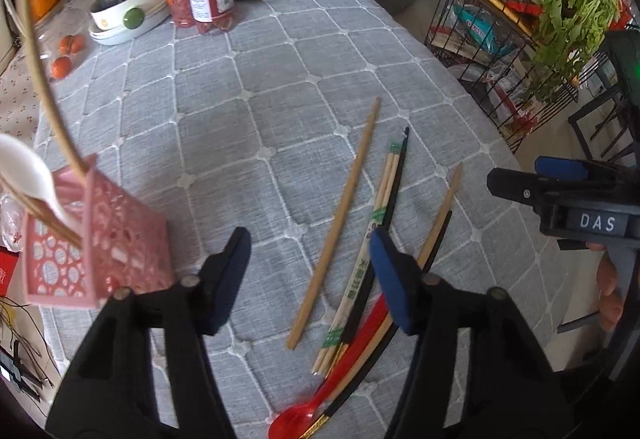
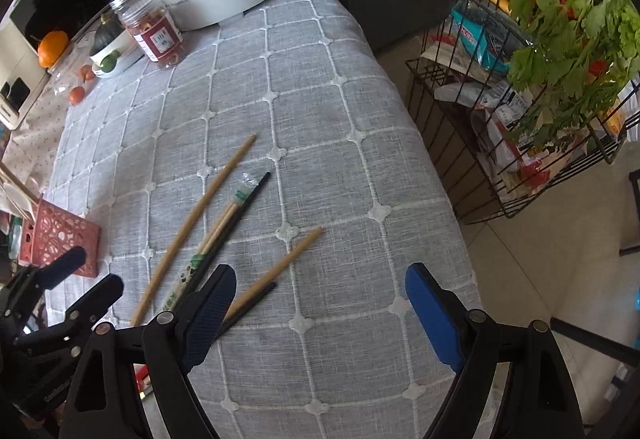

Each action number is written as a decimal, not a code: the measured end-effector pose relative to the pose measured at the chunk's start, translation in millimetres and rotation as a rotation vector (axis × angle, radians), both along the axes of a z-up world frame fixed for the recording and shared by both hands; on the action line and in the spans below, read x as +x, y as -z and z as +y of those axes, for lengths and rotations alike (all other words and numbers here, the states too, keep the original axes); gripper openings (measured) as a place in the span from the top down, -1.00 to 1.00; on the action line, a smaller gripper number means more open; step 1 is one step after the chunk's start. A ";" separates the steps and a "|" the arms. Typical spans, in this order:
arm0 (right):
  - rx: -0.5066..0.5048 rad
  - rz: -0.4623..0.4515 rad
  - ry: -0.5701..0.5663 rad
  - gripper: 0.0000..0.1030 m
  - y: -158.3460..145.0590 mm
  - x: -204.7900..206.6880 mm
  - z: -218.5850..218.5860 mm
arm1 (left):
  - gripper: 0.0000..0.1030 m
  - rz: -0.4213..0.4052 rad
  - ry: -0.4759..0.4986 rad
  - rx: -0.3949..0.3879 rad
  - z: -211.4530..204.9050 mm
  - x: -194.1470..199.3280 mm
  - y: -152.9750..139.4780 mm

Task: Organize utensils
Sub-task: 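Grasp a wooden chopstick with the left tool while the right tool grasps another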

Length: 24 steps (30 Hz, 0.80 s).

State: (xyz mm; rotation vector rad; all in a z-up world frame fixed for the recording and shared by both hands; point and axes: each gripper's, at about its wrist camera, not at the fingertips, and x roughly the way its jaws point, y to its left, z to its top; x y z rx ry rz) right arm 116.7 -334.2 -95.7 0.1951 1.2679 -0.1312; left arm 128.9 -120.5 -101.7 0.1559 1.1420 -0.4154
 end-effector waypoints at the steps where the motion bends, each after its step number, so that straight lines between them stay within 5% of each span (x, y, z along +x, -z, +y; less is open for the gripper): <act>1: 0.010 0.006 0.009 -0.70 2.4 1.3 -3.1 | 0.10 0.013 0.012 0.001 -8.0 5.8 4.6; 12: 0.035 0.052 0.094 -0.70 18.6 8.9 -31.1 | 0.64 0.037 0.067 0.040 -71.4 64.7 29.5; 24: 0.037 0.087 0.094 -0.70 32.0 13.7 -42.7 | 0.84 0.066 0.085 0.086 -84.6 78.3 43.2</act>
